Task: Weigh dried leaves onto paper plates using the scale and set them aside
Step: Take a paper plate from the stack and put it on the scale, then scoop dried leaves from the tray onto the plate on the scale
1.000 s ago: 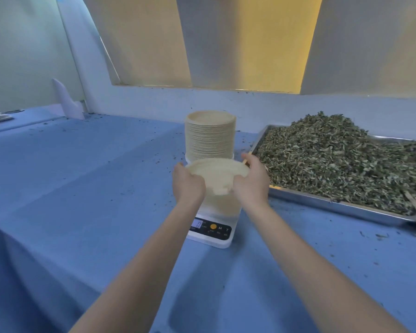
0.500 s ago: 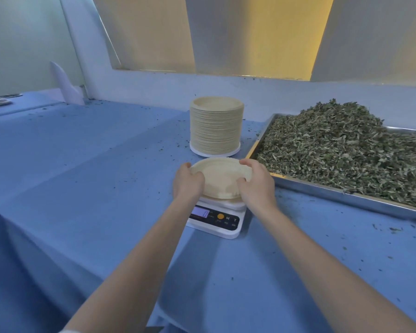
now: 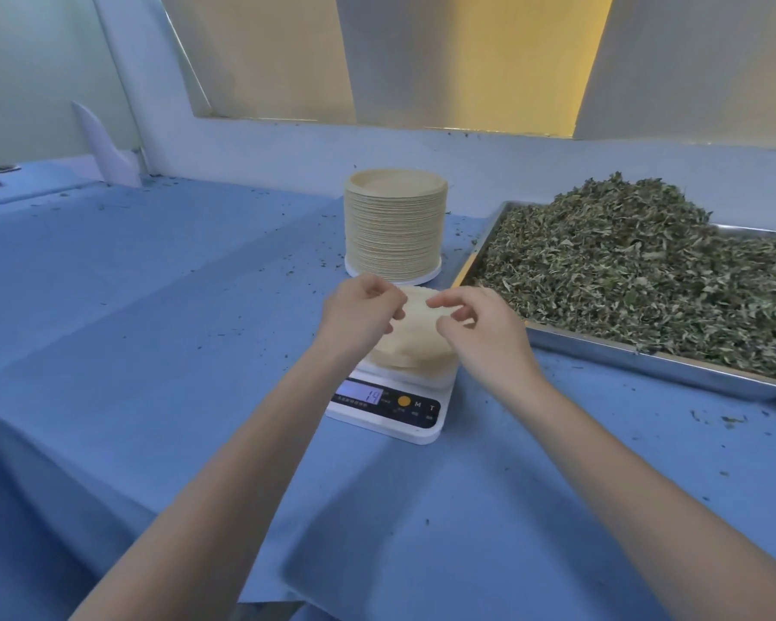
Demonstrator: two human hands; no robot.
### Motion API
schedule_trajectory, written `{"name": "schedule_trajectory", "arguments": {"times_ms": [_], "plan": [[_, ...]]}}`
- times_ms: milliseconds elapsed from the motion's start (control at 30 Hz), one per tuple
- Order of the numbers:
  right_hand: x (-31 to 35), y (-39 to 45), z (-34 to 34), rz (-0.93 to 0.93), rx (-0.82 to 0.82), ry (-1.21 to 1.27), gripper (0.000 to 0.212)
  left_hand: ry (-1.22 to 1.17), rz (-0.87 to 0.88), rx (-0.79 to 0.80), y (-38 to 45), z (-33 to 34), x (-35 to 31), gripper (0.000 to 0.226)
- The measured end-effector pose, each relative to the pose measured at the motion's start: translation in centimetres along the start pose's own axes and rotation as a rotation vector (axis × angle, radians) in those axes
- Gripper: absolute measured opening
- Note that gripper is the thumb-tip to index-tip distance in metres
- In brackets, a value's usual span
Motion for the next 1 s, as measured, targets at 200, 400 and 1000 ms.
{"name": "schedule_trajectory", "arguments": {"times_ms": [200, 400, 1000], "plan": [[-2.9, -3.0, -1.0, -0.148, 0.216, -0.231, 0.027, 0.014, -0.049, 0.197, -2.3, -0.3, 0.8, 0.015], [-5.2, -4.2, -1.2, -0.184, 0.334, -0.556, 0.043, 0.081, -0.054, 0.166, -2.1, -0.6, 1.8, 0.02], [-1.5, -3.1, -0.7, -0.515, 0.369, -1.001, 0.04, -0.103, -0.141, -0.132, -1.8, -2.0, 3.1, 0.013]]}}
Point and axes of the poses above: each hand's wrist, its own y-axis towards the middle knuckle, its own z-axis out of the palm, x = y × z, the point moved 2 cm from there along y, towards the middle knuckle, and after that the axes turned 10 degrees about z, right-handed, at the moved point
